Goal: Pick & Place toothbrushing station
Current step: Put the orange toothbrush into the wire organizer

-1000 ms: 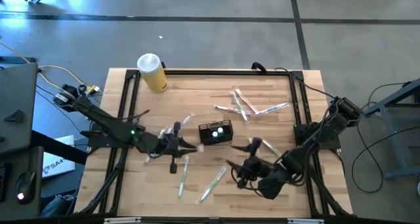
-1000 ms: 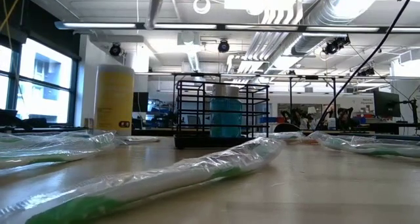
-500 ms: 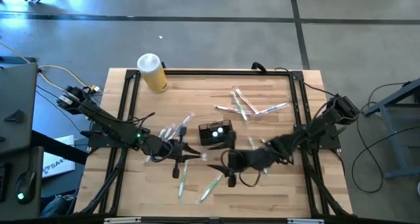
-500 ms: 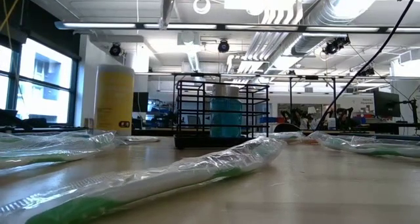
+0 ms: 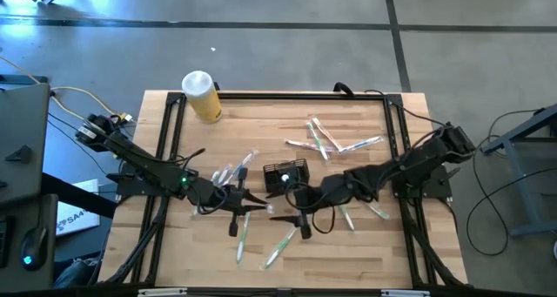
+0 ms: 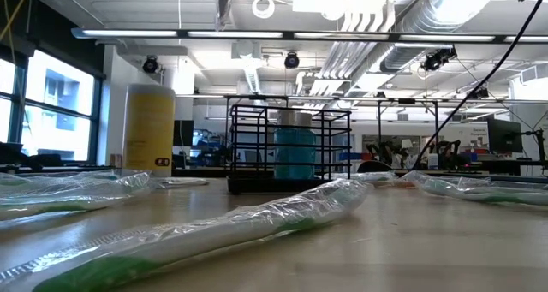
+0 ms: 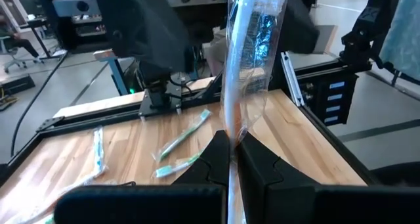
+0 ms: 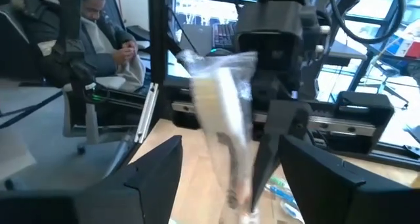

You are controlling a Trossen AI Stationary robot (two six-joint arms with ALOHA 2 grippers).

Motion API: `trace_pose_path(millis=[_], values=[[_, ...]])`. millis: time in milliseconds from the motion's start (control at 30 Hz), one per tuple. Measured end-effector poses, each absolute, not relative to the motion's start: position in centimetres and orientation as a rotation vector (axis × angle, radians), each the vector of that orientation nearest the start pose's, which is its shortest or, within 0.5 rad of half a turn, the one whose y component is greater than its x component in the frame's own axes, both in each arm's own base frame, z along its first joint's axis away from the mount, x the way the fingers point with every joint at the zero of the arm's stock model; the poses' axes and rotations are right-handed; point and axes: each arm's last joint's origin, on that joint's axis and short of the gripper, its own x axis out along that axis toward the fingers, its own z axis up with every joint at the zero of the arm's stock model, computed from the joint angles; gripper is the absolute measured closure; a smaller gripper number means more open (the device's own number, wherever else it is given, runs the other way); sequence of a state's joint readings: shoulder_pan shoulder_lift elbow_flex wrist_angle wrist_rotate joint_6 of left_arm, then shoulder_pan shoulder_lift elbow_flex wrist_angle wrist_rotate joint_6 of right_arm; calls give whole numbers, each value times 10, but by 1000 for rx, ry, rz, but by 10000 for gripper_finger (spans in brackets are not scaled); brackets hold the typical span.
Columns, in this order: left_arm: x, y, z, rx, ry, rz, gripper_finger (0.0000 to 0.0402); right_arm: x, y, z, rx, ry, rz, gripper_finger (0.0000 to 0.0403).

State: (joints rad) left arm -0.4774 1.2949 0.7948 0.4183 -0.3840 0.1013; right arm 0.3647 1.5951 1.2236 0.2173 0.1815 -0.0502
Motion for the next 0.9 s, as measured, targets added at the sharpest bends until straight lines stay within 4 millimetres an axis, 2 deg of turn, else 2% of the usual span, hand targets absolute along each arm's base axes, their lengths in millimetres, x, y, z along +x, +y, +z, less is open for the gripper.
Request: trace_pose_path(millis=[133,233,567,733,900], values=[[259,-122,285,136,70,-97,400,349,127,320,-91,141,185,182],[259,-122,285,135,70,-97,400,349,127,320,-95,140,188,215],[259,-122,286,126,64,-97,396,350,125,322,-97,116,187,381],[259,-122,285,126,69,-97,395,351,123,322,-97,120,201,388],[259,-122,285,139,75,-98,362,351,123,321,-90,125,195,393]])
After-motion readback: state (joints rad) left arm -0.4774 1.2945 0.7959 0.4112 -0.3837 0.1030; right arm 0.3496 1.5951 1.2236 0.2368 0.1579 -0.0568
